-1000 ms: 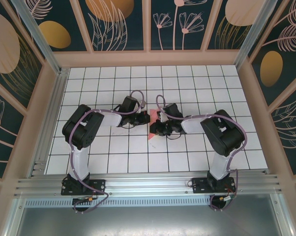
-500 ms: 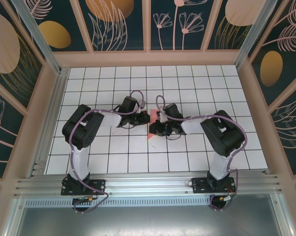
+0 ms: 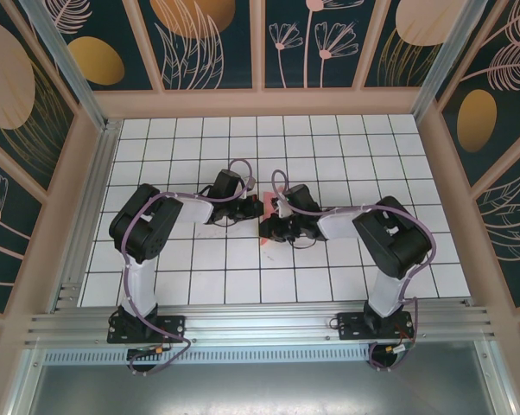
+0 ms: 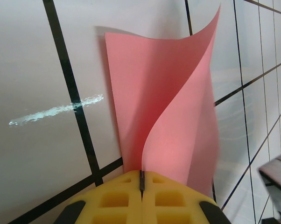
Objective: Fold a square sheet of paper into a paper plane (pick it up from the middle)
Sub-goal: Fourth fold the wing at the center of the table.
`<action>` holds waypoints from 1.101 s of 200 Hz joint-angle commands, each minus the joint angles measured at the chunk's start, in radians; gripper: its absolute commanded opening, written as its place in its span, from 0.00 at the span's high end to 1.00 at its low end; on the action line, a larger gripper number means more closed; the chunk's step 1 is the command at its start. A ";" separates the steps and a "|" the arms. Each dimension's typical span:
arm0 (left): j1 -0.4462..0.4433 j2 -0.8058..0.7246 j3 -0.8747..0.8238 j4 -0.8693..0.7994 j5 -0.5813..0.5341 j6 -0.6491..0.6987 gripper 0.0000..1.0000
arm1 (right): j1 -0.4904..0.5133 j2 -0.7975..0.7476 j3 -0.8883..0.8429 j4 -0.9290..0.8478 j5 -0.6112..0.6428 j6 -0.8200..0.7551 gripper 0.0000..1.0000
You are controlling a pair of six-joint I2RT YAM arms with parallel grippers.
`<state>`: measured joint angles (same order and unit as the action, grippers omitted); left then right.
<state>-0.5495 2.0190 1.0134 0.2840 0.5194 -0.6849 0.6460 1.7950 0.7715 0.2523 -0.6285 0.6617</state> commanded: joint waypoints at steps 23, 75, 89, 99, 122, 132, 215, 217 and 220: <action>0.004 0.084 -0.036 -0.049 -0.108 0.011 1.00 | 0.015 0.047 0.022 -0.001 0.011 -0.006 0.82; 0.003 0.092 -0.033 -0.052 -0.107 0.012 1.00 | 0.019 0.065 0.035 0.003 0.016 0.004 0.81; 0.004 0.095 -0.032 -0.052 -0.107 0.011 1.00 | 0.019 0.062 0.038 0.006 0.030 0.023 0.81; 0.004 0.095 -0.033 -0.053 -0.108 0.011 1.00 | 0.020 0.060 0.043 -0.006 0.048 0.033 0.81; 0.004 0.095 -0.032 -0.054 -0.115 0.008 1.00 | 0.043 0.069 0.073 -0.091 0.083 -0.007 0.81; 0.004 0.095 -0.030 -0.059 -0.125 0.007 1.00 | 0.058 0.069 0.075 -0.126 0.088 -0.028 0.81; 0.004 0.093 -0.021 -0.078 -0.148 0.012 1.00 | 0.081 -0.154 0.032 -0.160 0.076 -0.009 0.81; 0.004 0.093 -0.022 -0.078 -0.147 0.013 1.00 | 0.078 -0.163 0.033 -0.160 0.084 -0.007 0.81; 0.004 0.093 -0.022 -0.079 -0.147 0.012 1.00 | 0.071 -0.173 0.035 -0.159 0.099 -0.001 0.81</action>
<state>-0.5495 2.0205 1.0130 0.2855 0.5159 -0.6857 0.7425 1.7489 0.7990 0.1009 -0.5552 0.6426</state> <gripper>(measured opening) 0.055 0.191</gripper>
